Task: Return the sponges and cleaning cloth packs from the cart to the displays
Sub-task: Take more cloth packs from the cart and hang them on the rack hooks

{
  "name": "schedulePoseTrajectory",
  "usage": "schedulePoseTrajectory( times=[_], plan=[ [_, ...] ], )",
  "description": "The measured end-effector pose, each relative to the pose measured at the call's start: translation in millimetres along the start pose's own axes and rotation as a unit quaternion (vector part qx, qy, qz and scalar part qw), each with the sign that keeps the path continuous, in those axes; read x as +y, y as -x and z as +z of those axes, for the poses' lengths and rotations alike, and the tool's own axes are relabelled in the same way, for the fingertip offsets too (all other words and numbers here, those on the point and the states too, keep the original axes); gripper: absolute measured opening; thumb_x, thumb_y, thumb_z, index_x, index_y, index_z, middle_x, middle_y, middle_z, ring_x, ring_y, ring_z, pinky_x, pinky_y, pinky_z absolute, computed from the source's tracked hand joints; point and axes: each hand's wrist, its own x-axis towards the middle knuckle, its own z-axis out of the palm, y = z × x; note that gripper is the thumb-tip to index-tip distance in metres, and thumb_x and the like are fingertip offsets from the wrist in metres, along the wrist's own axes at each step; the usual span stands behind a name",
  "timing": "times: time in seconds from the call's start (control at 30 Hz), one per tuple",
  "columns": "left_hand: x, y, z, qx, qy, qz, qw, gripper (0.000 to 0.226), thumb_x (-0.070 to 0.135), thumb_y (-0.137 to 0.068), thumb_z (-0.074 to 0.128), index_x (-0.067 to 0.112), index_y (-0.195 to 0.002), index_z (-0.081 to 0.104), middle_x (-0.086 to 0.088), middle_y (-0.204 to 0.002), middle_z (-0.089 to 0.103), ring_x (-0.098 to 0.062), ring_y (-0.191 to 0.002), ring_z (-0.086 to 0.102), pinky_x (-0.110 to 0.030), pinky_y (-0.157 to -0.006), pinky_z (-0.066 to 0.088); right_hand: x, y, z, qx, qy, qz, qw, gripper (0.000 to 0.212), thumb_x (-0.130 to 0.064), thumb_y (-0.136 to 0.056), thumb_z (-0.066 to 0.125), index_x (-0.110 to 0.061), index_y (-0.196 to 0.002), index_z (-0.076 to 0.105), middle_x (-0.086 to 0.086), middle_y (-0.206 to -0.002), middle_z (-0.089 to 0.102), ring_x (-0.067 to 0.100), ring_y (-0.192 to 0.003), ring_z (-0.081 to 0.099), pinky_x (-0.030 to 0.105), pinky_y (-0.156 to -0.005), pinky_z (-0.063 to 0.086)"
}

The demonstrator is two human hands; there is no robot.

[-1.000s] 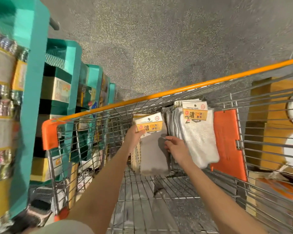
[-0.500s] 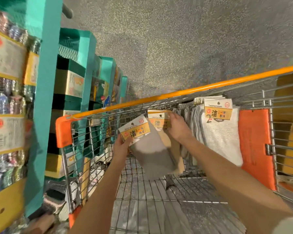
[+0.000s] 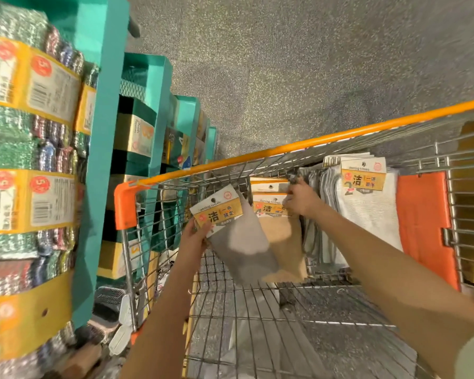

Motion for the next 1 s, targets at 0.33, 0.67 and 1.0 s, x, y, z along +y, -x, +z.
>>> schedulePoseTrajectory(
  times=[0.33,0.67,1.0],
  plan=[
    [21.4,68.9,-4.5,-0.041,-0.024,0.085,0.995,0.050,0.034,-0.078,0.073,0.029,-0.125,0.056,-0.002,-0.123,0.065,-0.032,-0.115,0.057,-0.055,-0.100,0.039,8.9,133.3,-16.2,0.064,-0.177,-0.056,0.981,0.025,-0.006,-0.092,0.058,-0.004,-0.117,0.055,0.010,-0.099,0.060,0.008,-0.060,0.052,0.009,-0.043,0.038],
    [19.6,243.3,-36.4,-0.006,-0.098,0.281,0.955,0.029,0.018,-0.096,0.053,0.019,-0.125,0.051,-0.011,-0.120,0.063,-0.030,-0.108,0.059,-0.037,-0.091,0.048,-24.5,315.6,-53.6,0.176,-0.178,-0.233,0.940,0.013,-0.022,-0.085,0.069,-0.021,-0.097,0.064,-0.003,-0.082,0.061,0.016,-0.076,0.056,0.031,-0.072,0.039],
    [-19.4,398.8,-162.7,0.111,0.011,0.404,0.908,0.010,0.010,-0.096,0.053,0.012,-0.105,0.056,0.015,-0.074,0.068,0.010,-0.057,0.058,-0.007,-0.051,0.042,-134.6,460.8,-27.1,0.136,-0.119,-0.423,0.888,0.010,-0.021,-0.087,0.066,-0.019,-0.096,0.062,0.002,-0.089,0.066,0.016,-0.084,0.060,0.030,-0.075,0.048]
  ],
)
